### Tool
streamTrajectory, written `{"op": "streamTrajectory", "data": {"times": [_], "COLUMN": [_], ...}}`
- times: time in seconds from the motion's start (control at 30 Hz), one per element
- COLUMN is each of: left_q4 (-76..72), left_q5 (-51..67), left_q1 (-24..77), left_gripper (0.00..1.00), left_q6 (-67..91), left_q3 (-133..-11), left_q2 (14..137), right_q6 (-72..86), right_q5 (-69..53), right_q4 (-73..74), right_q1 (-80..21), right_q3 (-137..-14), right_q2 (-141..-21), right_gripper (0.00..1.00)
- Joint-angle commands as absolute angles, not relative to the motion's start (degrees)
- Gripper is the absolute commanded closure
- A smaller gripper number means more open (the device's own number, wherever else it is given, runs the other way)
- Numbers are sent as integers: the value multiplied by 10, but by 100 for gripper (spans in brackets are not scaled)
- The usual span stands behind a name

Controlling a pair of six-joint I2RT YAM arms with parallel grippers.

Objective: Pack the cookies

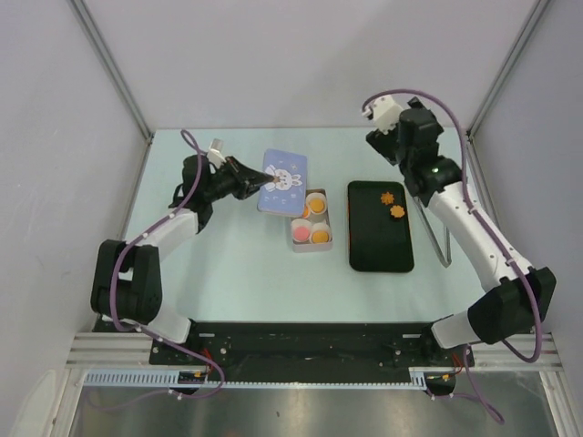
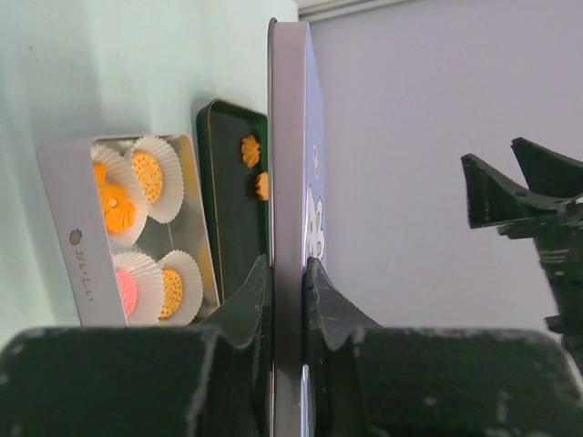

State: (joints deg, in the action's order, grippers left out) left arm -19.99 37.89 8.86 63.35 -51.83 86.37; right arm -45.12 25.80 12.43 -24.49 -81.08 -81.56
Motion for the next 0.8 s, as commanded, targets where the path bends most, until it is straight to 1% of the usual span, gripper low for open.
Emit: {"op": "streamTrajectory", "data": {"times": [0.0,0.03,0.07,0.1,0.2,0.33,0.57,0.7,0.77], "left_q4": [-229,-240,-237,-236,-222,-196,-160,-141,-136], "left_q5": [325,320,316,309,287,269,243,221,217], "left_q1": [127,133,139,150,171,195,217,222,225], "left_gripper": [100,100,100,100,100,100,100,100,100], "left_q6": [638,646,646,645,638,632,608,591,587], "left_q3": [-524,-524,-527,-532,-553,-591,-627,-626,-625], "left_q2": [893,904,911,918,945,976,1015,1025,1034], "right_q6": [-274,-259,-244,-232,-205,-185,-134,-91,-72], "right_q5": [108,79,56,8,-76,-160,-319,-358,-373], "right_q4": [356,407,425,438,440,432,417,380,339], "right_q1": [-146,-122,-87,-70,-39,-37,-37,-47,-55], "right_q3": [-930,-952,-964,-971,-956,-904,-847,-820,-808], "right_q2": [-843,-852,-859,-864,-851,-824,-850,-880,-889], "right_gripper": [10,12,13,13,13,12,11,10,9]}}
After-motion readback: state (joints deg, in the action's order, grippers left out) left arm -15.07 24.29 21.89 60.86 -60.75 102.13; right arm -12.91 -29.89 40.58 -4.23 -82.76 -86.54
